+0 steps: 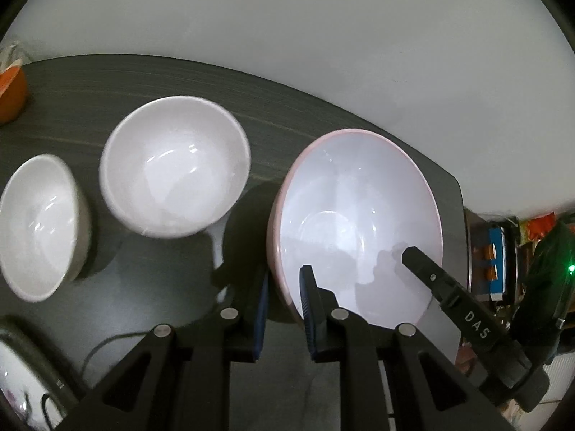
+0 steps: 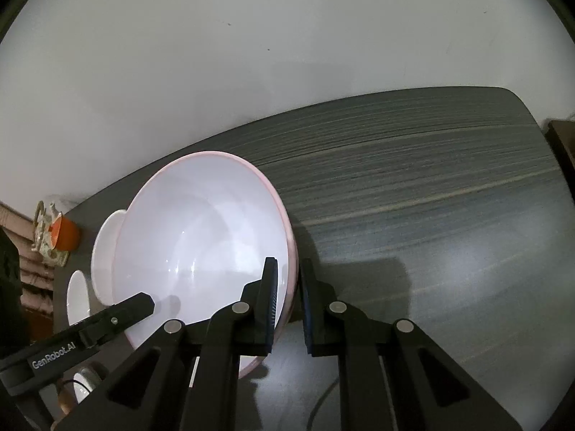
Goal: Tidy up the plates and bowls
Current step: 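Lift the pink bowl with the right tool and carry it beside the plates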
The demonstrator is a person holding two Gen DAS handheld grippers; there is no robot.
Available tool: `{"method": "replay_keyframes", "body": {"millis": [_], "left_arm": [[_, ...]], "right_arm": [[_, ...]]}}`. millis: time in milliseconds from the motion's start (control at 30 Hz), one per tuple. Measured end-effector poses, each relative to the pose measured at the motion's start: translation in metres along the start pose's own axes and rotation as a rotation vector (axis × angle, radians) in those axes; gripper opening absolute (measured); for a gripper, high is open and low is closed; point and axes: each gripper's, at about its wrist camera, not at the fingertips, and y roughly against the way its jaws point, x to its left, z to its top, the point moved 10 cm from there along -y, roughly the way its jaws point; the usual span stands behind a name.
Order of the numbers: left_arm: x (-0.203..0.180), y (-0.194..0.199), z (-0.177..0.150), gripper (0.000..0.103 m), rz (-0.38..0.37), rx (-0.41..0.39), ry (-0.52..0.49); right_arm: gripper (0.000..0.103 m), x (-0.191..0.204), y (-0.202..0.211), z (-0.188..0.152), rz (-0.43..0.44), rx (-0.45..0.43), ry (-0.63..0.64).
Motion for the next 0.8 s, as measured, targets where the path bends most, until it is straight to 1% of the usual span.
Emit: {"method": "replay_keyframes", "body": {"millis": [267, 433, 567, 667, 800], "left_arm": [[0.028, 0.052, -0.052, 0.017, 0.021, 0.004, 0.005], [0.052, 0.08, -0.09, 0.017, 0.039, 0.004, 0.023], [0.064, 0.09, -0.117, 0.017, 0.06, 0.002, 0.03], [0.083, 0.099, -0.134, 0.017, 0.07, 0.0, 0.043], [0.1, 0.104, -0.157, 0.017, 0.082, 0.005, 0.038]], "right_arm": [[0.014, 0.03, 0.04, -0.037, 0.032, -0.001, 0.023], [0.015, 0.05, 0.058, -0.071, 0.059, 0.015, 0.037], [0.015, 0.066, 0.069, -0.104, 0.073, 0.029, 0.05], [0.016, 0.078, 0.069, -0.13, 0.076, 0.05, 0.059], [0.016, 0.086, 0.069, -0.16, 0.085, 0.075, 0.062]]}}
